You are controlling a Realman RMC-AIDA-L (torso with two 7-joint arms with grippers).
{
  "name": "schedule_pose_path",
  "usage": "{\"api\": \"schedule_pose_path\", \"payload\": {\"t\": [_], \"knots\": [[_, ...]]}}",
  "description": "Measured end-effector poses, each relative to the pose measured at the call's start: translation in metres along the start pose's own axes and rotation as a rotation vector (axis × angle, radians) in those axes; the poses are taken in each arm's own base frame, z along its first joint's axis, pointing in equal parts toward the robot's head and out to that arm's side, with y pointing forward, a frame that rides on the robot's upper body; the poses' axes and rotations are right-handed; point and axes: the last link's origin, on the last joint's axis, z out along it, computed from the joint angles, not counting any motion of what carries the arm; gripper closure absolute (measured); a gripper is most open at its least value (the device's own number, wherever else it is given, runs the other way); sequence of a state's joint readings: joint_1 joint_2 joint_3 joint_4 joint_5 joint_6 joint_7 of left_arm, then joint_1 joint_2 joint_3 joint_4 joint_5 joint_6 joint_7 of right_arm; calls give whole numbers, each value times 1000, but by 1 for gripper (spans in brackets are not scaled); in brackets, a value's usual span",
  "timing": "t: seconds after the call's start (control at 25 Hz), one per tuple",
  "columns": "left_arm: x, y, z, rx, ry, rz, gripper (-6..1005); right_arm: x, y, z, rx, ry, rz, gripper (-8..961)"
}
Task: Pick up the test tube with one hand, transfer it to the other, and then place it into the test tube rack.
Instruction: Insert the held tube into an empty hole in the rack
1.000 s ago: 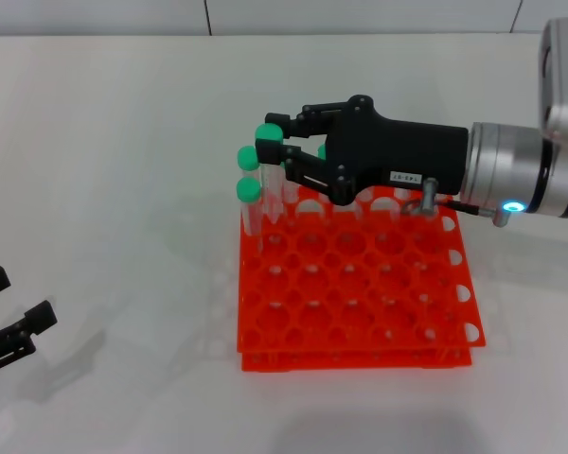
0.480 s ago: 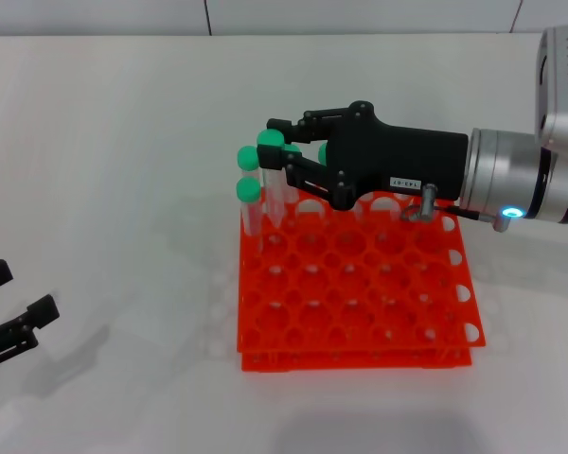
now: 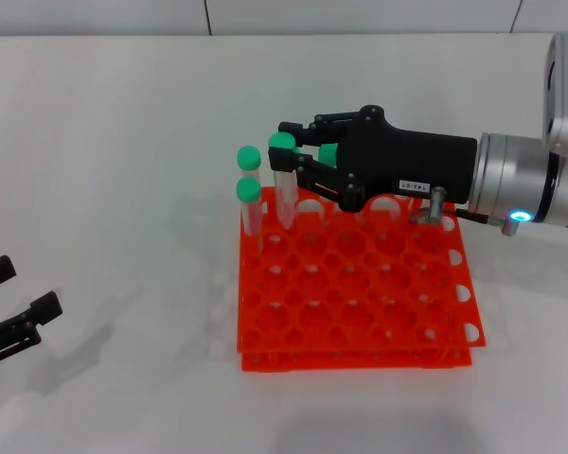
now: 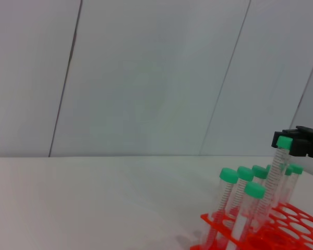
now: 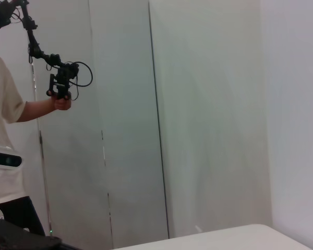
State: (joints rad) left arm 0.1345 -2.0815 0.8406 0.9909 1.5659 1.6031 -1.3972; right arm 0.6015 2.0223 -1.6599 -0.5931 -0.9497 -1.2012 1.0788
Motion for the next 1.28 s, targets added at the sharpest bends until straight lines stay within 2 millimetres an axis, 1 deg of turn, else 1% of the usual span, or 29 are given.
{"api": "schedule_pose_path", "payload": {"t": [0.48, 1.28], "knots": [[-1, 0, 1, -6, -10, 3, 104, 5, 1, -2, 14, 10, -4, 602], [-4, 2, 1, -12, -10, 17, 104, 11, 2, 4, 23, 48, -14, 588]]}}
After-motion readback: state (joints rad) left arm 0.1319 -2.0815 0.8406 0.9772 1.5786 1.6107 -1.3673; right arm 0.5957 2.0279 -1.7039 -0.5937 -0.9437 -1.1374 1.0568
